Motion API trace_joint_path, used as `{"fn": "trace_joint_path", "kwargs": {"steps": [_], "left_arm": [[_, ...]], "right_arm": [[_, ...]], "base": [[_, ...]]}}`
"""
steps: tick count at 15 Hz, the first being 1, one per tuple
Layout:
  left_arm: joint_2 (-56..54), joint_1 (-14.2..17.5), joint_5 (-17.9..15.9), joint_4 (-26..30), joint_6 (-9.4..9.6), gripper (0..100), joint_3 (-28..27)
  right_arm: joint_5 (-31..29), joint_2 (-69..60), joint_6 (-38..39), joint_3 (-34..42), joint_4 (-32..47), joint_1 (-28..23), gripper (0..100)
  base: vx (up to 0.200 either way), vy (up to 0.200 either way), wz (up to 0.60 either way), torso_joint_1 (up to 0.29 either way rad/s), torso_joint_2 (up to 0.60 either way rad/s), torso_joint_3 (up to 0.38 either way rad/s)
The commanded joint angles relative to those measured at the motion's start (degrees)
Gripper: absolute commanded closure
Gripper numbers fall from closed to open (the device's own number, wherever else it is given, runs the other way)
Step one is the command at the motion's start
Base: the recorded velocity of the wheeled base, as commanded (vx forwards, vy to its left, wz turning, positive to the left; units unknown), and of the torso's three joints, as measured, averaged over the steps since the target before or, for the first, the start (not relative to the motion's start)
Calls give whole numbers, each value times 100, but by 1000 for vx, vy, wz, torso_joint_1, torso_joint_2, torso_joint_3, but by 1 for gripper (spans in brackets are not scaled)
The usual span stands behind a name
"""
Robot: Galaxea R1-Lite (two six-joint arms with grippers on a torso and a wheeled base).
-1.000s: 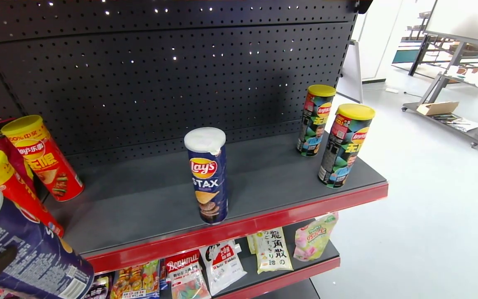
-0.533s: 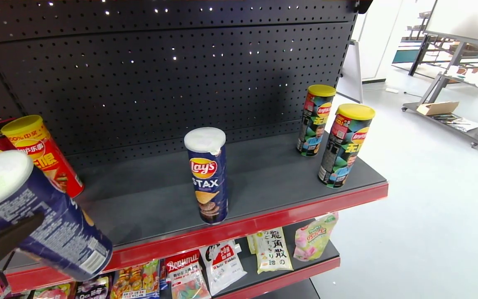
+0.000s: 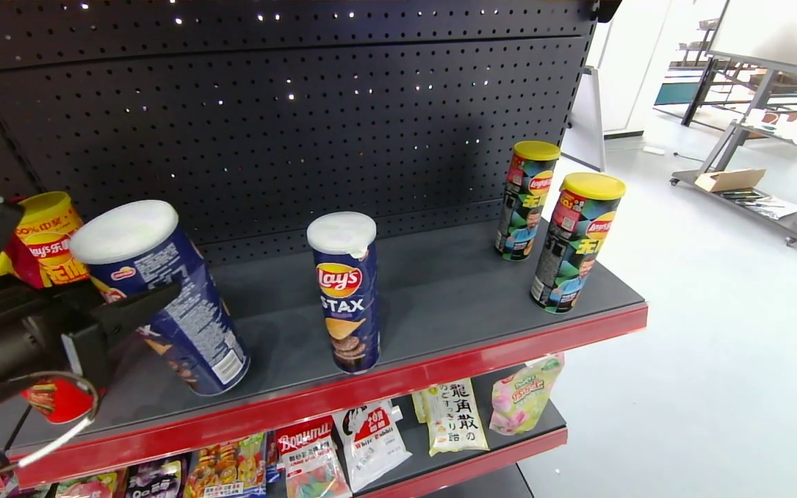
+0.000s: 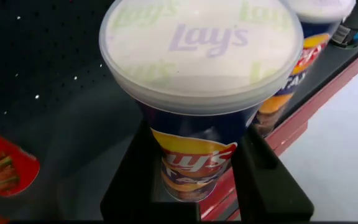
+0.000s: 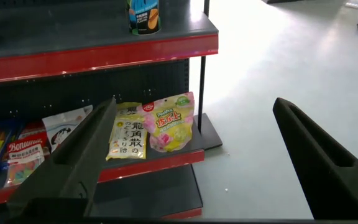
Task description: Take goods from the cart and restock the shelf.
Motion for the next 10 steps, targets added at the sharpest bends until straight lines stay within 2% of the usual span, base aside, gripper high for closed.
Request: {"fn": "trace_joint_path", "kwargs": {"steps": [1,2,3,8,10], "left_arm": [[1341,-212,20,-517,-11,100,-690],[1341,-212,20,-517,-11,100,-690],[2000,-239,20,-755,-20,100,-1165],[3143,-239,46,-1071,15,100,-2053],[3433,-300,64,-1264,-2,100,-2149]], "right_arm": [[11,-11,-2,0,-1,1,0],[11,-11,-2,0,-1,1,0],[2,-11,-2,0,-1,1,0],[2,-11,-2,0,-1,1,0],[2,-11,-2,0,-1,1,0]], "base": [[0,0,0,0,0,0],[0,0,0,0,0,0],[0,0,0,0,0,0],[0,0,0,0,0,0],[0,0,0,0,0,0]]}}
